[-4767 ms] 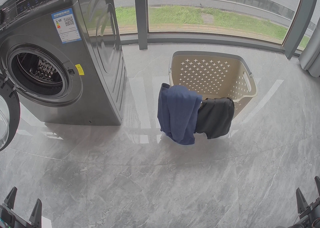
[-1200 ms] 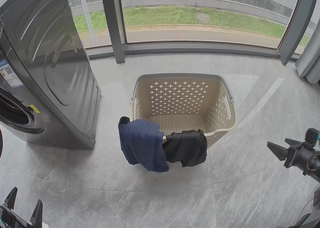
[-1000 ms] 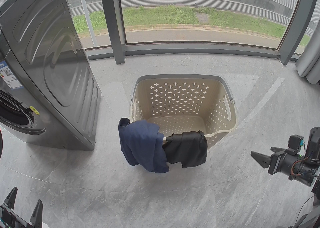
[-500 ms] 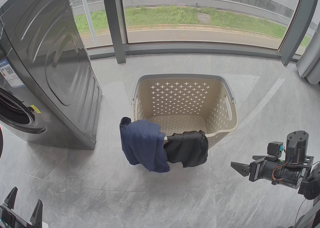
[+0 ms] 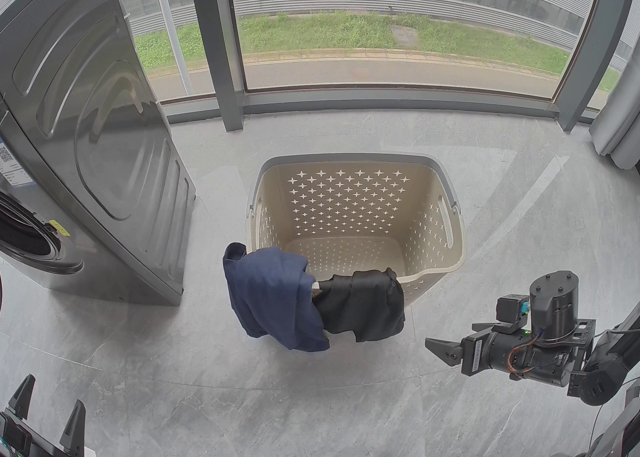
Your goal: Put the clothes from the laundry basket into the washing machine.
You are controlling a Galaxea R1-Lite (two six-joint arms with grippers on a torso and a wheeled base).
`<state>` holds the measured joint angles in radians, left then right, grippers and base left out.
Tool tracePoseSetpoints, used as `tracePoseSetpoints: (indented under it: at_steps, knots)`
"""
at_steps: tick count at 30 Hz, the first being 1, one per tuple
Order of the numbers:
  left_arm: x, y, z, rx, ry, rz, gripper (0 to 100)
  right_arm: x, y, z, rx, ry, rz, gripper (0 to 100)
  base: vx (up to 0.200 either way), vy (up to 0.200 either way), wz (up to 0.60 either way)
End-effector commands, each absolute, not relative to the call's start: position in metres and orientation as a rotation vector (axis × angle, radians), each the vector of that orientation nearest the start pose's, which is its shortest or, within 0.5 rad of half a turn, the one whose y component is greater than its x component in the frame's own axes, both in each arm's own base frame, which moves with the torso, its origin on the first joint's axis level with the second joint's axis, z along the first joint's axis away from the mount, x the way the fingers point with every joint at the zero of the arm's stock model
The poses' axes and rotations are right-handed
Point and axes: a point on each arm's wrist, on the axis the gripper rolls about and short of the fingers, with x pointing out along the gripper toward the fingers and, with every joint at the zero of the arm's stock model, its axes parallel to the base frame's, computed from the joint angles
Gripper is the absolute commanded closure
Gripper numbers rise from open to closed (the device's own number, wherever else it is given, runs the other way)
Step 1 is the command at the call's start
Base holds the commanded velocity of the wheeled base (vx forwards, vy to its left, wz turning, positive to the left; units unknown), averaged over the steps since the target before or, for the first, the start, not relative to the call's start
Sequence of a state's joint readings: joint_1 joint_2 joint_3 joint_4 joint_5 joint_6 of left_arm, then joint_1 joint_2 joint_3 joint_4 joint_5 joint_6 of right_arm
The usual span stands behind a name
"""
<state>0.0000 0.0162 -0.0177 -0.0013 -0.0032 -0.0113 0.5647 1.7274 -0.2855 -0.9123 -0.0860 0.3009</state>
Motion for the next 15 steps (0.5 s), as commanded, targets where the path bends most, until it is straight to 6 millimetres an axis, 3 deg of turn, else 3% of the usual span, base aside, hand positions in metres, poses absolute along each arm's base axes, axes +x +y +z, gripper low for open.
tracePoseSetpoints:
  at_steps: [1,12,15]
  knots:
    - [-0.022,0.000,0.076,-0.012,0.005,-0.003,0,0.204,0.132,0.072,0.103,0.602,0.397,0,0.000,0.000,0.00]
    - [-0.022,0.000,0.076,-0.014,0.005,-0.003,0,0.220,0.164,0.044,0.098,0.550,0.457,0,0.000,0.000,0.00]
    - [-0.022,0.000,0.076,-0.014,0.005,-0.003,0,0.225,0.174,0.045,0.108,0.533,0.476,0,0.000,0.000,0.00]
